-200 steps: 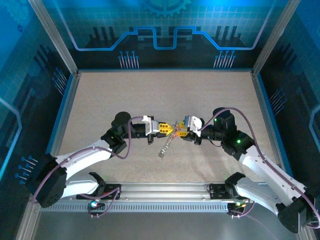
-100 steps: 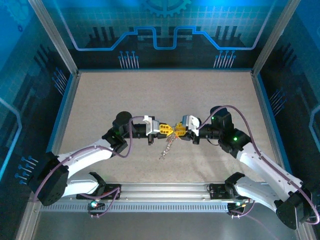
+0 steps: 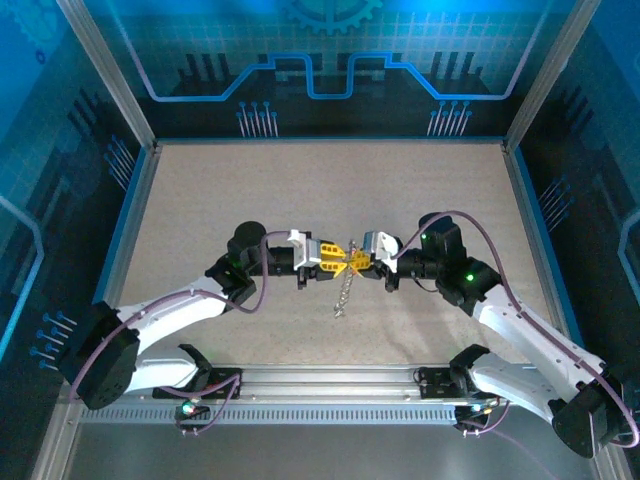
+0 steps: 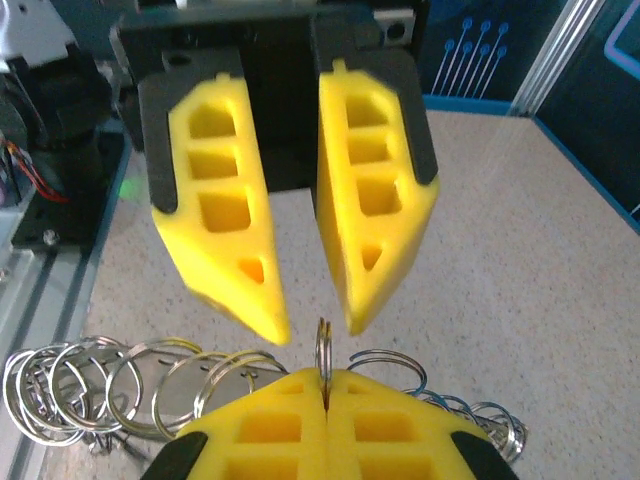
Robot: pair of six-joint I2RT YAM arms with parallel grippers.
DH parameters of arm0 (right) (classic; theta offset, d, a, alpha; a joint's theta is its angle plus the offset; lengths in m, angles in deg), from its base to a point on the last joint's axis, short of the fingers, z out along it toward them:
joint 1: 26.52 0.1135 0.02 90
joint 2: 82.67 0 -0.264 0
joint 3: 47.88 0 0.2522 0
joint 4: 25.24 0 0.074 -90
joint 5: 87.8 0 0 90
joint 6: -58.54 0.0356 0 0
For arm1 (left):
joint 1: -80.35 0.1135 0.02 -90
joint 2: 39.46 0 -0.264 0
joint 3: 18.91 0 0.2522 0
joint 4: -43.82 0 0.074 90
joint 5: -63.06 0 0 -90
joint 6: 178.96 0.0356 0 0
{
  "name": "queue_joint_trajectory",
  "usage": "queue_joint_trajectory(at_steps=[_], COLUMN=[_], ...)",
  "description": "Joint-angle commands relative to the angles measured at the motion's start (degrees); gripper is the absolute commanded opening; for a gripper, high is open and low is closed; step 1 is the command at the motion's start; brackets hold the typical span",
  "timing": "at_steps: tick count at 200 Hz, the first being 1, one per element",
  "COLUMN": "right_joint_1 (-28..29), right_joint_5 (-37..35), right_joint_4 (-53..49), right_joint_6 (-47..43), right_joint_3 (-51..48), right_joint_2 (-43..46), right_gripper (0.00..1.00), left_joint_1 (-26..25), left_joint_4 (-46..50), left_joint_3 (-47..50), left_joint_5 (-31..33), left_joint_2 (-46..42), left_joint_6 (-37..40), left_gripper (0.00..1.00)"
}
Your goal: Put the keys on the keyring
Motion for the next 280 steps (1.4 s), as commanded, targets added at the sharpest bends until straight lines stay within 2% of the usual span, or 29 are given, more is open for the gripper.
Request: queue_joint_trajectory(at_steps=[1, 28, 134, 147, 168, 212, 236, 248, 266, 280], right_joint_1=[1.8, 3.1, 5.6, 5.8, 6.0, 6.0, 6.0, 6.0, 6.0, 6.0], right_joint_5=[-3.4, -4.4, -5.7, -5.8, -6.0, -6.5, -6.0, -5.9, -6.0, -5.8], right_joint_4=[-4.1, -4.9, -4.0, -3.9, -3.5, -2.5, -2.1, -1.7, -1.3, -1.3], right_joint_6=[-3.6, -5.0, -5.4, -5.4, -5.3, -5.1, -4.9, -4.7, -4.4, -4.4], right_joint_3=[3.7, 4.3, 4.5, 4.6, 4.6, 4.3, 4.0, 3.8, 3.7, 3.6], right_joint_2=[0.4, -0.1, -1.3, -1.6, -1.7, -1.1, -1.3, -1.2, -1.0, -1.0], right_gripper=[0.00, 0.00, 0.00, 0.00, 0.00, 0.00, 0.00, 0.00, 0.00, 0.00], left_joint_1=[-0.2, -0.4, -1.3, -1.4, -1.7, -1.8, -1.8, -1.8, -1.9, -1.8], left_joint_4=[13.6, 19.6, 18.8, 19.1, 20.7, 23.4, 24.3, 24.2, 23.8, 23.8], left_joint_3=[-3.7, -5.0, -6.8, -7.2, -8.0, -7.9, -8.2, -8.0, -8.0, -8.1], left_joint_5=[2.0, 2.8, 1.5, 1.4, 1.3, 2.6, 2.8, 3.1, 3.3, 3.4], left_joint_2=[-3.3, -3.9, -0.9, -0.6, -0.3, -1.0, -1.2, -1.2, -1.1, -1.1], left_joint_6=[6.8, 9.8, 7.1, 7.2, 8.1, 10.4, 10.9, 11.0, 11.0, 11.2], left_gripper=[0.23, 0.23, 0.26, 0.24, 0.16, 0.16, 0.12, 0.12, 0.19, 0.19])
